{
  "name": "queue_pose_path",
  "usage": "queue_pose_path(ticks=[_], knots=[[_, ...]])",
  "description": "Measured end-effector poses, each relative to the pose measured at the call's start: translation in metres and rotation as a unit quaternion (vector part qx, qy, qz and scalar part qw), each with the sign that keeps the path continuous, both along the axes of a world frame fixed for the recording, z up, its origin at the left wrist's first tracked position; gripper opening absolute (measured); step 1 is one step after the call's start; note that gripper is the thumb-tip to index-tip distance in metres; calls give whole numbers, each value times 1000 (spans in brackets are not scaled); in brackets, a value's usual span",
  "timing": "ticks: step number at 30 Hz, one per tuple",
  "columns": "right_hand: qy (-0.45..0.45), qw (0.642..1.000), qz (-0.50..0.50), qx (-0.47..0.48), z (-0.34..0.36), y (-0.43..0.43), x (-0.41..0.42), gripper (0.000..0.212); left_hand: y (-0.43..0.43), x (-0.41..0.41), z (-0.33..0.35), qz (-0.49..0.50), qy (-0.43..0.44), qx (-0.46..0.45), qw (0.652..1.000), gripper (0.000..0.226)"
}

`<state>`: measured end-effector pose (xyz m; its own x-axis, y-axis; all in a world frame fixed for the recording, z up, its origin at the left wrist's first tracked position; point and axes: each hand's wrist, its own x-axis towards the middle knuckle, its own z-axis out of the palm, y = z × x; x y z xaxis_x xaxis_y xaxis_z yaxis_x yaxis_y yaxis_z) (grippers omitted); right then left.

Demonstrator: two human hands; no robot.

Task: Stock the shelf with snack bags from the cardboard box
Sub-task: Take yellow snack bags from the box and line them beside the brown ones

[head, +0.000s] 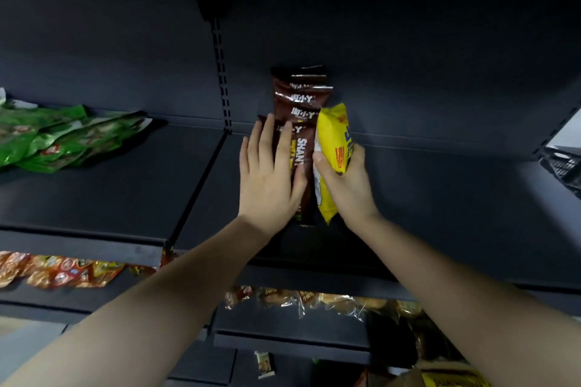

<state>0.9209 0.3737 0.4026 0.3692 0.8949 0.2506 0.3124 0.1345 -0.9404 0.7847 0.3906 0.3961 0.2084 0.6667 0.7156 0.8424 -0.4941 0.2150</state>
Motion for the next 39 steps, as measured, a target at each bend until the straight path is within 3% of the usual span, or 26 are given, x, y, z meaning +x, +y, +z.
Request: queue_pose_path(ticks=[4,7,12,17,19,22,24,27,30,33,39], knots=[[63,998,-11,17,2,-4,0,46,-16,3,2,-34,-33,34,998,53],[82,995,-47,44,5,-8,2,38,-32,13,14,-145,-62,58,986,48],[147,987,-60,29,15,-4,19,51,-54,56,26,-152,-120,-70,979,53],[251,966,22,-51,34,1,49,49,-39,81,12,-107,-19,-218,970,81],[221,972,62,-59,36,5,60,50,-24,87,10,-126,-71,-257,955,77],[177,970,145,-77,37,11,85,66,6,95,11,-191,-229,-304,905,54],[129,974,161,-96,29,18,101,65,22,100,14,-166,-261,-342,888,40],[55,988,115,-83,14,35,111,60,36,113,14,-115,-250,-335,901,40],[-23,998,61,-22,7,55,106,70,46,127,10,-41,-220,-290,930,66],[-88,994,53,28,3,71,98,64,54,140,4,-21,-201,-261,944,84],[-184,980,20,68,-9,95,90,65,72,142,-19,9,-184,-247,951,79]])
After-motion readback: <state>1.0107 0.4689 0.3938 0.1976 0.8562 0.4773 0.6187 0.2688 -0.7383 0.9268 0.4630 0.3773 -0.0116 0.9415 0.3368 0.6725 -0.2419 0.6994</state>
